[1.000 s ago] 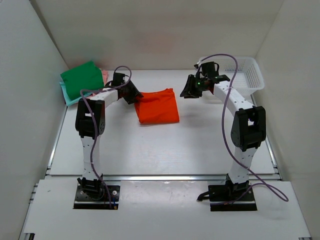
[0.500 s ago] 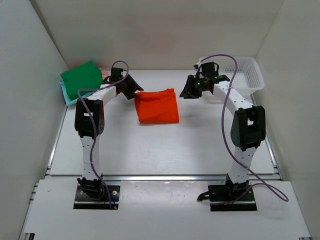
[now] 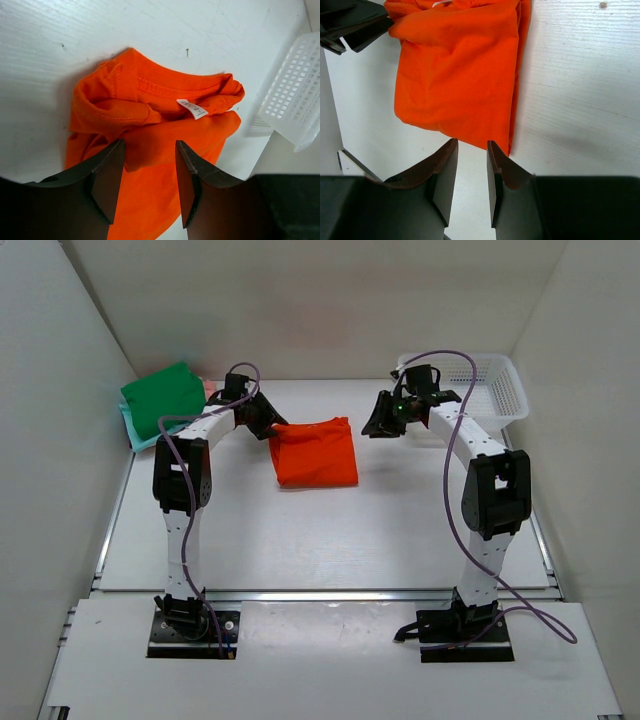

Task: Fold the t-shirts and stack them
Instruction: Fold the long partially folded tshirt into a neat square

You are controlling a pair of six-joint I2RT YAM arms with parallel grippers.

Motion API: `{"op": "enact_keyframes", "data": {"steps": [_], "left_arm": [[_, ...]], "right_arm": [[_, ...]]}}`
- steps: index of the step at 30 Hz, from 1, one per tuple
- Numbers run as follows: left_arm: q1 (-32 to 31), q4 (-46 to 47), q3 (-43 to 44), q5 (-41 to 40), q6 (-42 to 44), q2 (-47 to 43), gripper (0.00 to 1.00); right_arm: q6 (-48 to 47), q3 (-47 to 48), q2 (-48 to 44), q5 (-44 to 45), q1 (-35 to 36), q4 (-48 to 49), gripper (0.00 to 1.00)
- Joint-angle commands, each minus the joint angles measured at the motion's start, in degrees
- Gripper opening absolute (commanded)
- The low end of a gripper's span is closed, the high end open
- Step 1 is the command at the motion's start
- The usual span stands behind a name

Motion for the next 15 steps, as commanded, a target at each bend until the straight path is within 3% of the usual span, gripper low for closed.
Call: {"op": "enact_keyframes", "data": {"steps": [1, 11, 15], "left_arm": [[-0.02, -2.51, 1.68, -0.47, 1.51, -1.82, 0.56], [-0.02, -4.01, 1.51, -0.91, 0.28, -2.88, 0.55], [-0.63, -4.71, 3.34, -0.56, 0.19, -1.56, 0.48]], "right_arm": [[0.24, 1.06, 0.12, -0.84, -0.71, 2.26, 0.27], [0.25, 1.77, 1.35, -1.72, -0.63, 2.26, 0.28], [0.25, 1.68, 1.0, -1.81, -0.98, 2.43, 0.27]]}}
